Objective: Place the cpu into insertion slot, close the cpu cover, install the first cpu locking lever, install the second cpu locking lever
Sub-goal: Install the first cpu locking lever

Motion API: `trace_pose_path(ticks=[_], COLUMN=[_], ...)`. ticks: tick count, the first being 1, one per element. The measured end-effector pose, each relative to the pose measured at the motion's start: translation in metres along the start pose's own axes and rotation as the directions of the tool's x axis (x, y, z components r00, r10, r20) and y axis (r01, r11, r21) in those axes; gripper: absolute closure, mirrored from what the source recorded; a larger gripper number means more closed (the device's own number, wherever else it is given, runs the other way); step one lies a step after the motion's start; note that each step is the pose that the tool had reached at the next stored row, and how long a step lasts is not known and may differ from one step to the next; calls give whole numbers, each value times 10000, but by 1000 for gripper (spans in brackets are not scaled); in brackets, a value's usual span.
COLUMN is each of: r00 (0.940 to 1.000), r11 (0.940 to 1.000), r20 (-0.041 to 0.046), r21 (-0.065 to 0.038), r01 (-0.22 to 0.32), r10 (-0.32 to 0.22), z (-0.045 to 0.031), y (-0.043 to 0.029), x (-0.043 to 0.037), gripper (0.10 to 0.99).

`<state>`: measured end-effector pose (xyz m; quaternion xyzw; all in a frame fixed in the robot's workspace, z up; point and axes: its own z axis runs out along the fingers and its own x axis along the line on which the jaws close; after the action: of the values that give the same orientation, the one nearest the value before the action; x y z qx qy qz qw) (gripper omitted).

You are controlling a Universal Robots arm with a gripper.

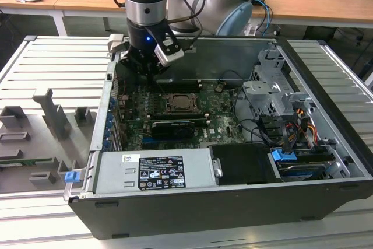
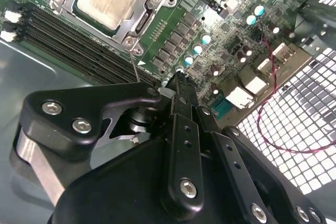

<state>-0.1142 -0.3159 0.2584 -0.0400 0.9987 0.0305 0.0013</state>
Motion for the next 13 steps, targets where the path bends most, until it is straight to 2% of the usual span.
trace_pose_path(ticks=[3, 5, 13], r00=[10000, 10000, 10000], r11=[10000, 10000, 10000], r20=[1, 4, 4], r21=[-21, -47, -66], r01=[1, -1, -1], r10=[-1, 1, 1], z=[11, 34, 78], y=[26, 82, 211], x=[6, 5, 17], gripper=[980, 980, 980])
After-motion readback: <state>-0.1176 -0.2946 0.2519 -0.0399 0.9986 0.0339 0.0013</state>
